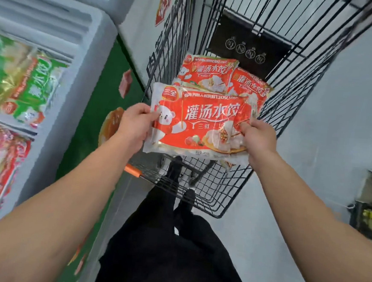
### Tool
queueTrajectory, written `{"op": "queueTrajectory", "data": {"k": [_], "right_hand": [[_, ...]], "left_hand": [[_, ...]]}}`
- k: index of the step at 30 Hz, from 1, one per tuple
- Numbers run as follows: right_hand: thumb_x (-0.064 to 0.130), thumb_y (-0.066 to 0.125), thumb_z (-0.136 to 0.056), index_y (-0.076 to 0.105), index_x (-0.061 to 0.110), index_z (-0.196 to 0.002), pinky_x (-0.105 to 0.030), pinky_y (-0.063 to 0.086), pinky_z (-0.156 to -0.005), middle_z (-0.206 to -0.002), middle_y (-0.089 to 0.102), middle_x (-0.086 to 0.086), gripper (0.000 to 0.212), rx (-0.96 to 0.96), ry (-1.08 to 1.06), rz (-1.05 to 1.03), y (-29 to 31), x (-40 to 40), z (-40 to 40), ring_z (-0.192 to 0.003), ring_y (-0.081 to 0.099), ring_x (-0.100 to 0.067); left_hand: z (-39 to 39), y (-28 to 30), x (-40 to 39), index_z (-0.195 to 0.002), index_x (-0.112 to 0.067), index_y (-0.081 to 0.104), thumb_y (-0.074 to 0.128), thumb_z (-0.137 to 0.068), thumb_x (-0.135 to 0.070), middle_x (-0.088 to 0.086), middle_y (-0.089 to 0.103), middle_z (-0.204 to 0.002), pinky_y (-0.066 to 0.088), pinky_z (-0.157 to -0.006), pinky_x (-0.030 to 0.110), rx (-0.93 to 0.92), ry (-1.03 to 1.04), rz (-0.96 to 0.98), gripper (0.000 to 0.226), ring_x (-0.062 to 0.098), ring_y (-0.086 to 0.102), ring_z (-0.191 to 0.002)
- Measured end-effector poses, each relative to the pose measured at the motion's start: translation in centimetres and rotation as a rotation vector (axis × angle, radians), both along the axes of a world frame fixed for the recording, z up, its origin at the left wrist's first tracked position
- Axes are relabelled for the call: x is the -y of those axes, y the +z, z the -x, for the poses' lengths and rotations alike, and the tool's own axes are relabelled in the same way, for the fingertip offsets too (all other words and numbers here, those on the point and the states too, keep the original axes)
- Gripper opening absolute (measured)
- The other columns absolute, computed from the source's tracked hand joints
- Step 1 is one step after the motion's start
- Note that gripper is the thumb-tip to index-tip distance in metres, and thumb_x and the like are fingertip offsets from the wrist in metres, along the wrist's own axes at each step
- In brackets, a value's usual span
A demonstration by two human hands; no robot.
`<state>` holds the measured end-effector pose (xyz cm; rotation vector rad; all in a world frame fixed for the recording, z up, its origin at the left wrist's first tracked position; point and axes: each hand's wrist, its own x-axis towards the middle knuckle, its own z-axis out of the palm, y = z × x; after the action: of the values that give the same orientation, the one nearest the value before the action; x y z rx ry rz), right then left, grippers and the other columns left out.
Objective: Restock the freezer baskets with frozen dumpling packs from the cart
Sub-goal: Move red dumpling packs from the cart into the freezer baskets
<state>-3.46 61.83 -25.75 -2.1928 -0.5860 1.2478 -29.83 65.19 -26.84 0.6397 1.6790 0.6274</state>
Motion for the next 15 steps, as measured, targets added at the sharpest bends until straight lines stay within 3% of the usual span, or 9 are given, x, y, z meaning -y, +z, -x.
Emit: {"op": "queueTrajectory", "data": {"k": [3, 6, 9, 10, 13, 15], "right_hand": [[0.014, 0.059, -0.095, 0.07, 0.009, -0.085, -0.058, 0.056, -0.088, -0.095, 0.074, -0.016, 0.016, -0.051, 0.139, -0.046, 3.5, 1.8, 1.6, -0.09, 0.072, -0.033], [0.01, 0.056, -0.098, 0.069, 0.005, -0.096, -0.061, 0.051, -0.093, -0.103, 0.071, -0.023, 0.015, -0.091, 0.284, -0.086, 6.4, 3.2, 4.2, -0.09, 0.069, -0.033], [0.005, 0.056, -0.095, 0.067, -0.003, -0.105, -0.05, 0.052, -0.096, -0.113, 0.068, -0.026, 0.017, -0.095, 0.38, -0.166, 8.8, 3.9, 8.1, -0.104, 0.067, -0.037], [0.005, 0.057, -0.093, 0.068, -0.003, -0.101, -0.046, 0.053, -0.092, -0.112, 0.068, -0.026, 0.015, -0.102, 0.398, -0.182, 9.2, 4.0, 9.4, -0.102, 0.068, -0.037], [0.006, 0.059, -0.091, 0.072, 0.007, -0.085, -0.056, 0.055, -0.089, -0.093, 0.075, -0.018, 0.015, -0.154, 0.496, -0.168, 10.5, 5.2, 14.1, -0.093, 0.071, -0.037], [0.006, 0.058, -0.093, 0.071, 0.01, -0.079, -0.053, 0.058, -0.084, -0.082, 0.076, -0.011, 0.019, -0.185, 0.581, -0.168, 11.7, 6.3, 17.5, -0.084, 0.073, -0.032]], "left_hand": [[2.5, 3.0, 4.5, -0.06, -0.021, 0.055, 0.069, -0.087, -0.014, 0.011, 0.066, -0.077, 0.056, -0.073, 0.045, 0.012, 0.112, -0.072, 0.031, 0.028, 0.068, -0.074], [5.2, 5.4, 8.3, -0.063, -0.017, 0.052, 0.067, -0.09, -0.01, 0.004, 0.065, -0.069, 0.054, -0.066, 0.037, -0.021, 0.196, -0.116, 0.032, 0.023, 0.066, -0.066], [8.3, 8.0, 12.4, -0.063, -0.017, 0.054, 0.067, -0.088, -0.006, 0.006, 0.068, -0.069, 0.057, -0.07, 0.041, -0.024, 0.322, -0.166, 0.03, 0.027, 0.067, -0.071], [9.0, 8.9, 13.4, -0.065, -0.016, 0.055, 0.067, -0.088, -0.005, 0.008, 0.068, -0.07, 0.058, -0.072, 0.043, -0.031, 0.351, -0.175, 0.029, 0.029, 0.067, -0.073], [12.5, 10.7, 17.2, -0.066, -0.015, 0.052, 0.065, -0.089, -0.003, 0.008, 0.067, -0.07, 0.058, -0.065, 0.039, -0.068, 0.461, -0.183, 0.029, 0.026, 0.066, -0.07], [15.3, 11.4, 20.2, -0.069, -0.015, 0.053, 0.066, -0.088, -0.003, 0.011, 0.07, -0.078, 0.061, -0.07, 0.043, -0.085, 0.55, -0.185, 0.026, 0.03, 0.07, -0.076]]}}
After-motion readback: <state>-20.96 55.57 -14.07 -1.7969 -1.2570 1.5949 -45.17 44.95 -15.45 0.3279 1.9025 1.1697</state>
